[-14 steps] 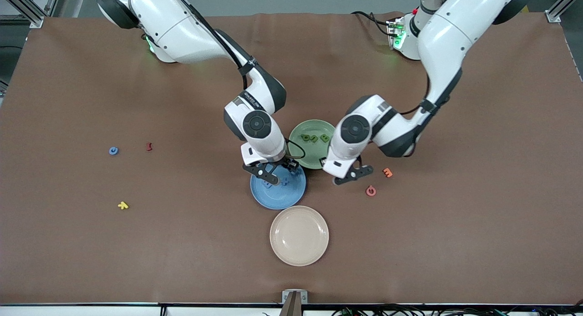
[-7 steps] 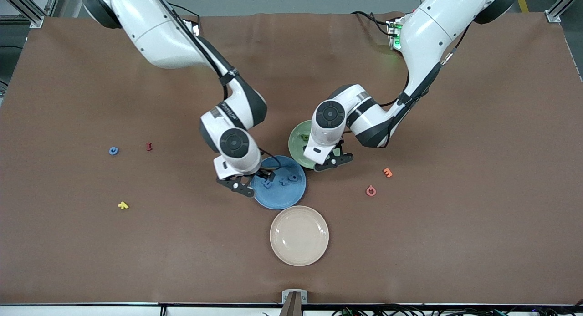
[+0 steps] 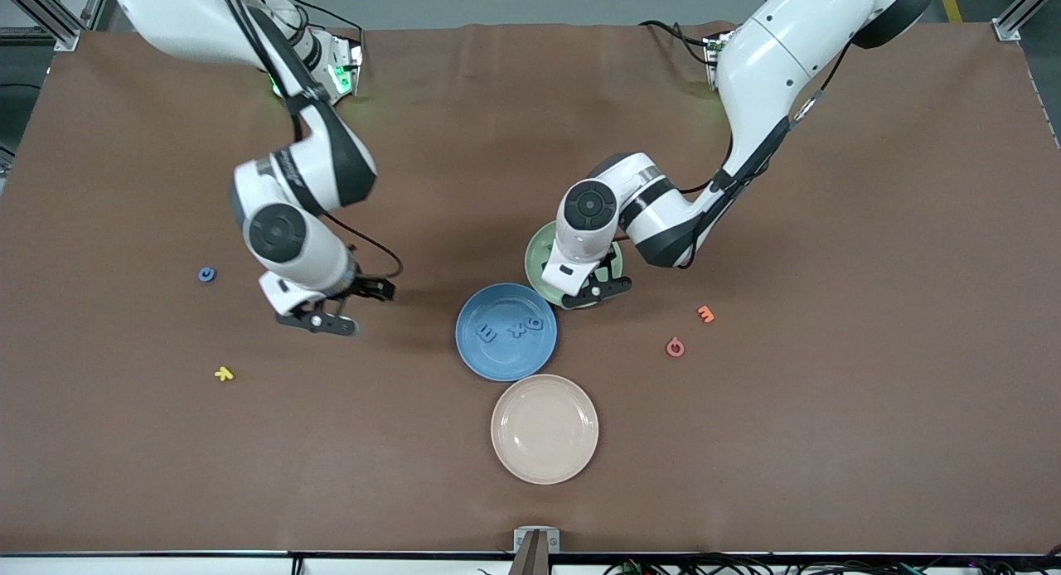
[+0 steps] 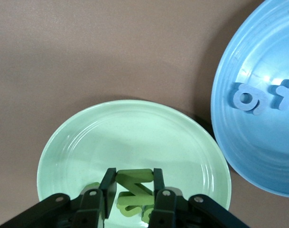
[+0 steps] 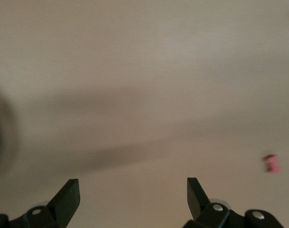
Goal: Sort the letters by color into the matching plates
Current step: 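Grasp the blue c with the right gripper while the left gripper withdraws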
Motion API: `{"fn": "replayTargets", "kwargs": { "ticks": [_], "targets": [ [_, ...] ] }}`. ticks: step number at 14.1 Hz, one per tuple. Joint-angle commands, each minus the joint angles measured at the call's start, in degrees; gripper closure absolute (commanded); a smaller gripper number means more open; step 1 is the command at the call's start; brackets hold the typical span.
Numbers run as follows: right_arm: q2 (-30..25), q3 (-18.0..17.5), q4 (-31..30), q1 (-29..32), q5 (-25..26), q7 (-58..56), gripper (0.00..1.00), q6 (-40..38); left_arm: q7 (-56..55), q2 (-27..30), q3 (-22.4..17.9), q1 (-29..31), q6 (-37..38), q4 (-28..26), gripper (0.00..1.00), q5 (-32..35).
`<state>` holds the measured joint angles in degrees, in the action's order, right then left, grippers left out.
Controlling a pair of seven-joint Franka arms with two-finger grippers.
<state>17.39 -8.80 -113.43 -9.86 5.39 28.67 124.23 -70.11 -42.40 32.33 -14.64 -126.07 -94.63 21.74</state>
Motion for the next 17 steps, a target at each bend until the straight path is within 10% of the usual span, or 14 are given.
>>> {"fn": "replayTargets", "kwargs": {
  "ticks": [1,10,17],
  "targets": [
    [-8.58,-1.04,-14.76,8.60,0.85,-12.96,0.00,8.72,-1.34,-0.58,-0.34,-0.65,-0.23,1.12,0.75,1.55],
    [-6.33,-1.04,-26.66,37.44,0.93,-56.14,0.00,30.08,-0.99,-0.40,-0.34,-0.12,-0.23,1.12,0.32,1.55],
    [3.79,-1.04,-25.61,43.70,0.50,-62.96,0.00,39.78,1.64,0.82,-0.34,4.97,-0.05,0.50,0.05,2.61]
  ]
}}
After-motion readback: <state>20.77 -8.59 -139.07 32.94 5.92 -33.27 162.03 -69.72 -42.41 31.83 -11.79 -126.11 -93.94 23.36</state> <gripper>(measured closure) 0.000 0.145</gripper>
